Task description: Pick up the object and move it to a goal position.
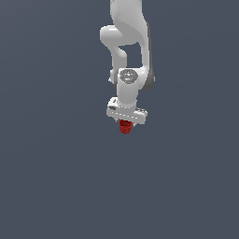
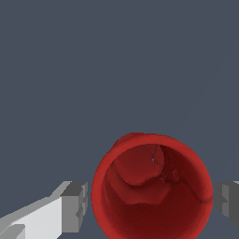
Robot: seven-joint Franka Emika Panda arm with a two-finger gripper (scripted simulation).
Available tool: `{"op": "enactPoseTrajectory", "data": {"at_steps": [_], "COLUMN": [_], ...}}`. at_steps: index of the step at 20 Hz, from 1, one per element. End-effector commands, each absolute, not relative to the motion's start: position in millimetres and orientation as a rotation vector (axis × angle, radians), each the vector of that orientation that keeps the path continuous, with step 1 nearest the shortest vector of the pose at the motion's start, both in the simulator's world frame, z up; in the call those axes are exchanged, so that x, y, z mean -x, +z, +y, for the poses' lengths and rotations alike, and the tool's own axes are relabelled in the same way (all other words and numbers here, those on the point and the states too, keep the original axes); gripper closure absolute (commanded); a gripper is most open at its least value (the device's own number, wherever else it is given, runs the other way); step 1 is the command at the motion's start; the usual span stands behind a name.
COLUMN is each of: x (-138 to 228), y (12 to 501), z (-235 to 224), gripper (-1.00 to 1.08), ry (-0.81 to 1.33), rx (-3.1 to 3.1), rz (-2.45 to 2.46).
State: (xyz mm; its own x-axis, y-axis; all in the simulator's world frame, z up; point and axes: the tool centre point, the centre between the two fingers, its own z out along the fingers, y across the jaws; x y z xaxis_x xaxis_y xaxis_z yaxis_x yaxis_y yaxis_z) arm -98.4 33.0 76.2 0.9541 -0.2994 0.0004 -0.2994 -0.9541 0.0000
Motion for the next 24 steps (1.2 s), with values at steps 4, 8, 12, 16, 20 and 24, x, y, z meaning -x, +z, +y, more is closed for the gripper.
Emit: {"op": "enactPoseTrajectory", "data": {"at_steps": [4, 8, 12, 16, 20, 24], "x": [99, 99, 99, 99, 99, 99], "y": [54, 47, 47, 47, 48, 52], "z": [33, 33, 33, 33, 34, 36], "gripper": [-0.92, -0.92, 1.08, 1.08, 1.08, 1.08], "ry": [0.000, 0.000, 0.000, 0.000, 0.002, 0.002], "rx": [-3.105, -3.105, -3.105, -3.105, -3.106, -3.106], "rz": [-0.479, -0.479, -0.479, -0.479, -0.478, -0.478]}}
